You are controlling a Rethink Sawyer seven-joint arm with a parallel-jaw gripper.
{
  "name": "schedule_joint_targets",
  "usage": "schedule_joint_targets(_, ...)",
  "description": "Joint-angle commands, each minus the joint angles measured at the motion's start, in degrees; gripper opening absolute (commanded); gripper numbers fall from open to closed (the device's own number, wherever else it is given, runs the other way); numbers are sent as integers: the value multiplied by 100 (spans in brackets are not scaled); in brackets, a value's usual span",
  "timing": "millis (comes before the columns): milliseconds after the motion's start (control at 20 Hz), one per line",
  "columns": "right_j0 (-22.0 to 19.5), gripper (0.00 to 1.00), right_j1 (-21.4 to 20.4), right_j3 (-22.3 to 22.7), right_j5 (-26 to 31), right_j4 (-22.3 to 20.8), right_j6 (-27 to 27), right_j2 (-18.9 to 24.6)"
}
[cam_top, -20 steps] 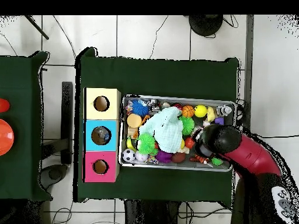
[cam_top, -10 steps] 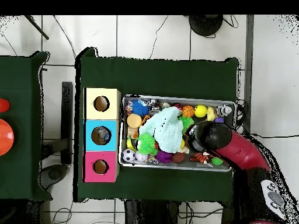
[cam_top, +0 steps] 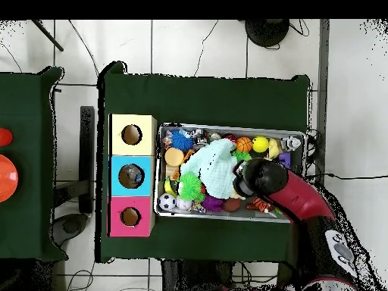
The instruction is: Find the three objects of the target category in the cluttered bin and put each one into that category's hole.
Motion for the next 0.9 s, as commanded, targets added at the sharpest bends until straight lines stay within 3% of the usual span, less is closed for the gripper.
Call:
schedule_joint_targets(50,12,100,280,564,-324,406,1071,727)
schedule_joint_targets(900,452,100,21,558,182,810,1287,491)
